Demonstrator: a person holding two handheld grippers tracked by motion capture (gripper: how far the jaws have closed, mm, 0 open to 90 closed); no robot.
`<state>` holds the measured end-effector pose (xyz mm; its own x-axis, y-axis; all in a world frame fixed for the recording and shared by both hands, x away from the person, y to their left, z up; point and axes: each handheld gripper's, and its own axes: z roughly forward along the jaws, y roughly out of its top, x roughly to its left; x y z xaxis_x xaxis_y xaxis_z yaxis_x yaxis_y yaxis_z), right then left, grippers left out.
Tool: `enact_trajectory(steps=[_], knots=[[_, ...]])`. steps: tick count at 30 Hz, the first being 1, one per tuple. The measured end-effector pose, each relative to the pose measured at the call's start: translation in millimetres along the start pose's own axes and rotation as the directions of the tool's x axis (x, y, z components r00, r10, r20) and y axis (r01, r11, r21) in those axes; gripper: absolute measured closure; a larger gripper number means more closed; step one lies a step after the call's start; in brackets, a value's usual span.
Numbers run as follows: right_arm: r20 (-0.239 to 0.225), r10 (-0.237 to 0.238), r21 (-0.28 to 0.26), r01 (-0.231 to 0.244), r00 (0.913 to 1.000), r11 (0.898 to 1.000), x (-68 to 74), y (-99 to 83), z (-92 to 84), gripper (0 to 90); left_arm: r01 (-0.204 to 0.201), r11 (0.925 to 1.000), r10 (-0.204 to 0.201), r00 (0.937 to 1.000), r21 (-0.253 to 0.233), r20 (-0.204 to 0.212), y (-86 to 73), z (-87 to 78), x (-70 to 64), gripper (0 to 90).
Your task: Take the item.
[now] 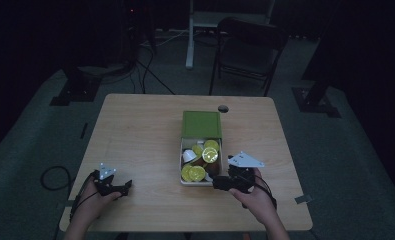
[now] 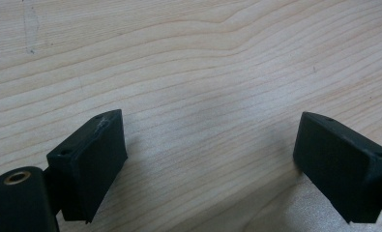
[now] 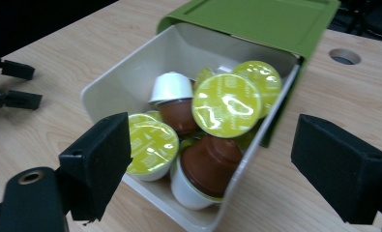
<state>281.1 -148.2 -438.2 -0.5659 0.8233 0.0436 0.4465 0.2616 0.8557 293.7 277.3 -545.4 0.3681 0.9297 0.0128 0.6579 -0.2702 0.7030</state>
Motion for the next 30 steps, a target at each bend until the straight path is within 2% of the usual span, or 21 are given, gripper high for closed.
enact_trajectory(steps=[12, 14, 21, 30], knots=[[-0.057, -0.028, 0.026, 0.029, 0.9980, 0.999, 19.2, 1.5, 17.5, 14.0, 0.000, 1.0000, 0.000, 1.0000, 0.000, 0.000, 0.0, 0.0, 0.0, 11.7], [-0.067, -0.013, 0.030, 0.015, 0.9977, 0.999, 21.4, 0.9, 20.9, 14.0, 0.000, 1.0000, 0.000, 1.0000, 0.000, 0.000, 0.0, 0.0, 0.0, 11.8], [-0.089, -0.013, 0.037, 0.016, 0.9959, 0.999, 27.8, -3.9, 33.9, 13.9, 0.000, 1.0000, 0.000, 1.0000, -0.001, 0.000, 0.0, 0.0, 0.0, 11.7], [-0.097, -0.057, 0.058, 0.063, 0.9936, 0.996, 35.1, -13.0, 51.3, 14.6, 0.000, 1.0000, 0.000, 1.0000, 0.000, 0.000, 0.0, 0.0, 0.0, 11.7]])
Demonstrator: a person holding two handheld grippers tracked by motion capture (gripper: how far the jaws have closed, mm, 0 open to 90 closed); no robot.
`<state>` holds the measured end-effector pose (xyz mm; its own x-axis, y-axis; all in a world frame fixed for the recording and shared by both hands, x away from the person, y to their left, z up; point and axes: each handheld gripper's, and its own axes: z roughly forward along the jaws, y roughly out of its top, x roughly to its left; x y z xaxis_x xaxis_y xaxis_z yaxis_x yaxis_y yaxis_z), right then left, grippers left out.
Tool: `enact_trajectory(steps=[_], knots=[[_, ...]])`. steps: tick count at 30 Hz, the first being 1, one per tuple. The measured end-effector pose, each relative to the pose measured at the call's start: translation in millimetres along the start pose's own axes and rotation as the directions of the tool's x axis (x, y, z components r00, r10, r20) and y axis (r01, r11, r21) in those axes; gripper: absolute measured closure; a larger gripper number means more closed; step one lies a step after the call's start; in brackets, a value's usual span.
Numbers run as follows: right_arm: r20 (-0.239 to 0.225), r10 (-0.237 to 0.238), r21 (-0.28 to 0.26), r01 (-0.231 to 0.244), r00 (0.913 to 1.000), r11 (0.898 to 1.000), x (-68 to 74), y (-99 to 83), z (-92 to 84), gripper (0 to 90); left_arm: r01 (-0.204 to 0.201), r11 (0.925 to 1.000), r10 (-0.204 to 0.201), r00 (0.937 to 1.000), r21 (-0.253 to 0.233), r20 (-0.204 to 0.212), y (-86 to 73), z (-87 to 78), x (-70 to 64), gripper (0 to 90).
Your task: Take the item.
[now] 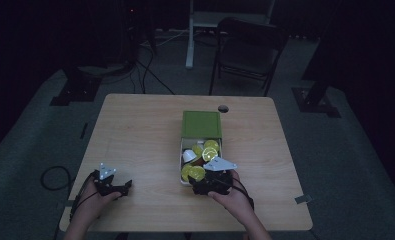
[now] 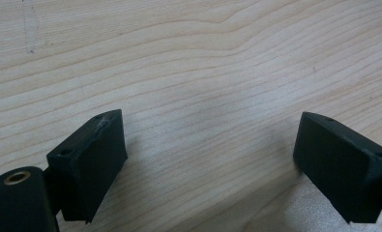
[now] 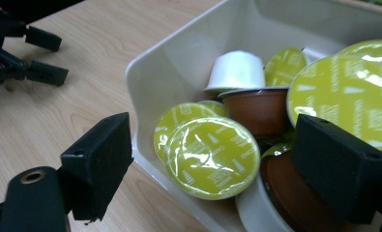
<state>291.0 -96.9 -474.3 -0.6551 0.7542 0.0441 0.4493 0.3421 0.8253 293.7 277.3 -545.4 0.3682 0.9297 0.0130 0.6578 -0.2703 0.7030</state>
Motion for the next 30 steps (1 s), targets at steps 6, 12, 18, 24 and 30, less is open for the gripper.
enact_trajectory(steps=[6, 12, 18, 24, 30], knots=[[-0.014, 0.002, 0.015, -0.002, 0.9999, 1.000, 0.9, -4.2, 8.7, 14.5, 0.002, 1.0000, -0.002, 1.0000, -0.002, 0.000, 0.0, 0.1, -0.1, 11.7], [0.009, -0.029, 0.013, 0.029, 0.9995, 0.999, 2.2, -3.3, 11.2, 14.7, 0.000, 1.0000, 0.000, 1.0000, 0.000, 0.000, 0.0, 0.0, 0.0, 11.8], [0.017, -0.046, 0.017, 0.046, 0.9988, 0.999, 2.1, -2.1, 12.7, 17.4, 0.000, 1.0000, 0.000, 1.0000, 0.000, 0.000, 0.0, 0.0, 0.0, 11.7], [-0.002, -0.052, 0.030, 0.052, 0.9986, 0.998, 6.1, -2.4, 14.7, 17.7, 0.002, 1.0000, -0.002, 1.0000, -0.002, 0.000, 0.0, 0.1, -0.1, 11.8], [0.000, -0.036, 0.054, 0.036, 0.9993, 0.998, 5.3, -4.4, 21.1, 22.0, 0.002, 1.0000, -0.002, 1.0000, -0.002, 0.000, 0.0, 0.1, -0.1, 11.8]])
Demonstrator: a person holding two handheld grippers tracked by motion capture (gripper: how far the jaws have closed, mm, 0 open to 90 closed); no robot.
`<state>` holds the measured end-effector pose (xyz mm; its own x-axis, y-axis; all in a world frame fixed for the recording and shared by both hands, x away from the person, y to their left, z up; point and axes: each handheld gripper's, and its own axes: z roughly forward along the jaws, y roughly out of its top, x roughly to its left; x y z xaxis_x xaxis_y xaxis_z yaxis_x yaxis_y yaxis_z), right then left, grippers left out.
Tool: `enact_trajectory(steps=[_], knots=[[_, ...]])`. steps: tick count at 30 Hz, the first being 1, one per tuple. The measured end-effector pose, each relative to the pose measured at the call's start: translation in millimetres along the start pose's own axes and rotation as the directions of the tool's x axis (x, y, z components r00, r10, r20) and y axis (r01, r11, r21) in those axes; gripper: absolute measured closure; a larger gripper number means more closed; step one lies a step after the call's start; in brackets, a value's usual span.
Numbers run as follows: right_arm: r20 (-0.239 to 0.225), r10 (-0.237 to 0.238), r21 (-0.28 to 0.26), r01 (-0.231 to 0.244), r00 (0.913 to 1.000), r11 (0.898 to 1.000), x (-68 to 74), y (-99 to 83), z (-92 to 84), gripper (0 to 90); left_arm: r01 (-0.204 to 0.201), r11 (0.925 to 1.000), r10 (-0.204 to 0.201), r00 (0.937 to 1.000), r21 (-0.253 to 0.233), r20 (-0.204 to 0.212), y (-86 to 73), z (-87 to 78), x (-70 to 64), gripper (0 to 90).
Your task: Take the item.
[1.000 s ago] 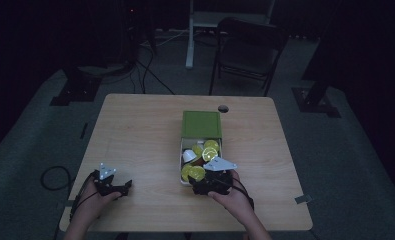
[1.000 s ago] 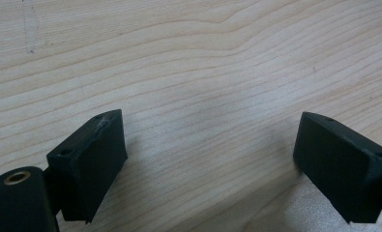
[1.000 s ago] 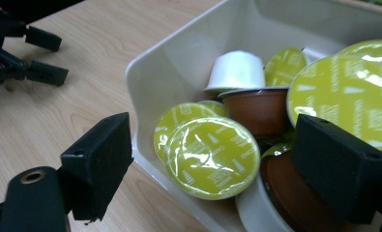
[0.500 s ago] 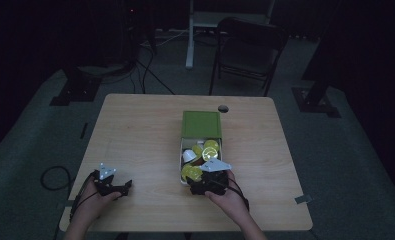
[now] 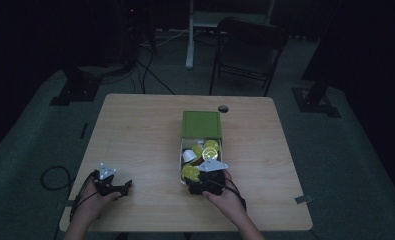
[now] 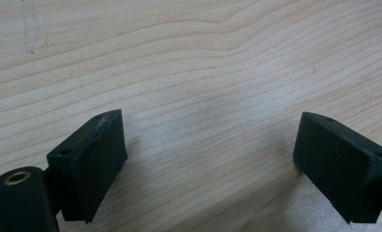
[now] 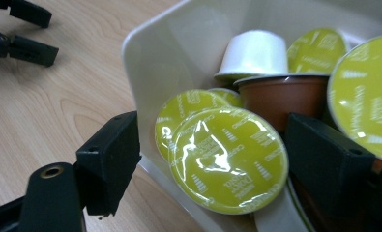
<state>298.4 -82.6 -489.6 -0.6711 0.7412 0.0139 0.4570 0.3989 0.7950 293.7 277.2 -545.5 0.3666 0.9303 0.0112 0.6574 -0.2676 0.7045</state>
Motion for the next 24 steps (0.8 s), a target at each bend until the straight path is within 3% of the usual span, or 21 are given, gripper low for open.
enact_trajectory(steps=[6, 16, 24], knots=[[0.012, 0.020, 0.003, -0.020, 0.9997, 1.000, 0.1, -0.1, 3.3, 27.1, 0.000, 1.0000, 0.000, 1.0000, 0.000, 0.000, 0.0, 0.0, 0.0, 11.8], [0.016, 0.003, 0.016, -0.003, 0.9999, 1.000, 3.9, -1.6, 7.4, 33.2, 0.000, 1.0000, 0.000, 1.0000, 0.000, 0.000, 0.0, 0.0, 0.0, 11.7], [-0.025, 0.096, 0.019, -0.095, 0.9951, 0.995, 4.7, -2.9, 14.2, 32.1, 0.000, 1.0000, 0.000, 1.0000, -0.001, 0.000, 0.0, 0.0, 0.0, 11.8]])
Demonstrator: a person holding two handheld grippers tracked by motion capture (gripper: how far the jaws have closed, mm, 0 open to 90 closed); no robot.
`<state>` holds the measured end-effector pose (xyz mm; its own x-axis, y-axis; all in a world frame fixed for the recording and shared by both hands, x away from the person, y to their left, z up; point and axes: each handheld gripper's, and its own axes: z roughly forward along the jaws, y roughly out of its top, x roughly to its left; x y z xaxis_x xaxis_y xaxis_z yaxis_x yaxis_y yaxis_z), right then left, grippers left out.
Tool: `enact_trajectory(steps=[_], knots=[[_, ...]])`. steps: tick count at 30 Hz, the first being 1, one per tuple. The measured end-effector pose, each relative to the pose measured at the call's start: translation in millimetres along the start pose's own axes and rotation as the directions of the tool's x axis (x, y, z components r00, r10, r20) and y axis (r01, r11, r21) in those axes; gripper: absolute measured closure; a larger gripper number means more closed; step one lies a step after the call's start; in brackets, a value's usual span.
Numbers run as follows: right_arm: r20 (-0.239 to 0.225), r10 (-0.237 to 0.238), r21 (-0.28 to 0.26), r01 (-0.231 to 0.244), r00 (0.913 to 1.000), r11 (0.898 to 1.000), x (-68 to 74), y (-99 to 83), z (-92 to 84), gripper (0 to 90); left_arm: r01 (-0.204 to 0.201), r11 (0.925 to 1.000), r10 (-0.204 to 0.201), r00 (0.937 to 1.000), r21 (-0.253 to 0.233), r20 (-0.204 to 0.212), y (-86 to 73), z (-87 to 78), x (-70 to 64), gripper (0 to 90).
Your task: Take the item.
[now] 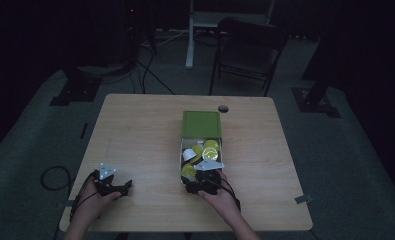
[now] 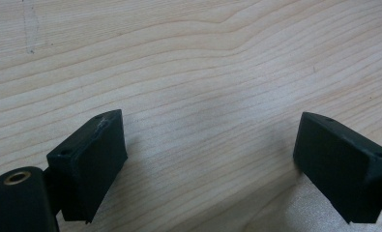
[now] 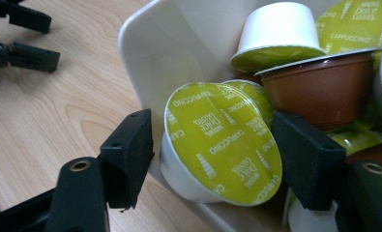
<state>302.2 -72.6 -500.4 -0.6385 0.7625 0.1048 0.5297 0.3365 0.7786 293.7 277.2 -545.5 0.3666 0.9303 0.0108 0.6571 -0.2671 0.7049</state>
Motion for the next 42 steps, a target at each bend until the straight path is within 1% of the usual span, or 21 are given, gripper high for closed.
enact_trajectory(steps=[2, 5, 6, 10, 12, 15, 16, 19, 24, 33, 42], knots=[[-0.002, 0.006, -0.001, -0.006, 1.0000, 1.000, 0.2, 0.3, 0.6, 32.5, 0.000, 1.0000, 0.000, 1.0000, 0.000, 0.000, 0.0, 0.0, 0.0, 11.8], [0.015, 0.001, 0.007, -0.001, 0.9999, 1.000, 0.7, 0.5, 1.1, 37.9, 0.000, 1.0000, 0.000, 1.0000, 0.000, 0.000, 0.0, 0.0, 0.0, 11.8], [0.021, -0.001, 0.012, 0.001, 0.9998, 1.000, 0.8, 0.4, 1.1, 37.9, 0.000, 1.0000, 0.000, 1.0000, 0.000, 0.000, 0.0, 0.0, 0.0, 11.8], [0.023, -0.006, 0.014, 0.006, 0.9997, 1.000, 0.9, 0.6, 0.7, 38.2, 0.000, 1.0000, 0.000, 1.0000, 0.000, 0.000, 0.0, 0.0, 0.0, 11.8], [0.031, -0.025, 0.019, 0.025, 0.9992, 1.000, 1.2, 1.3, -0.5, 38.4, 0.000, 1.0000, 0.000, 1.0000, 0.000, 0.000, 0.0, 0.0, 0.0, 11.8], [0.035, -0.039, 0.021, 0.038, 0.9986, 0.999, 1.6, 1.6, -2.4, 38.5, 0.000, 1.0000, 0.000, 1.0000, 0.000, 0.000, 0.0, 0.0, 0.0, 11.8], [0.037, -0.048, 0.019, 0.047, 0.9982, 0.999, 1.9, 1.7, -3.4, 38.5, 0.000, 1.0000, 0.000, 1.0000, 0.000, 0.000, 0.0, 0.0, 0.0, 11.8], [0.033, -0.049, 0.011, 0.049, 0.9983, 0.999, 2.5, 2.7, -6.3, 38.5, 0.000, 1.0000, 0.000, 1.0000, 0.000, 0.000, 0.0, 0.0, 0.0, 11.8], [0.031, -0.067, 0.000, 0.067, 0.9973, 0.998, 2.4, 5.5, -11.5, 38.6, 0.000, 1.0000, 0.000, 1.0000, 0.000, 0.000, 0.0, 0.0, 0.0, 11.8], [0.022, -0.083, -0.032, 0.084, 0.9963, 0.996, 3.2, 14.3, -25.6, 38.6, -0.002, 1.0000, 0.002, 1.0000, 0.002, 0.000, 0.0, -0.1, 0.1, 11.8], [0.022, -0.083, -0.061, 0.084, 0.9963, 0.995, -1.9, 20.4, -39.0, 38.6, -0.002, 1.0000, 0.002, 1.0000, 0.002, 0.000, 0.0, -0.1, 0.1, 11.8]])
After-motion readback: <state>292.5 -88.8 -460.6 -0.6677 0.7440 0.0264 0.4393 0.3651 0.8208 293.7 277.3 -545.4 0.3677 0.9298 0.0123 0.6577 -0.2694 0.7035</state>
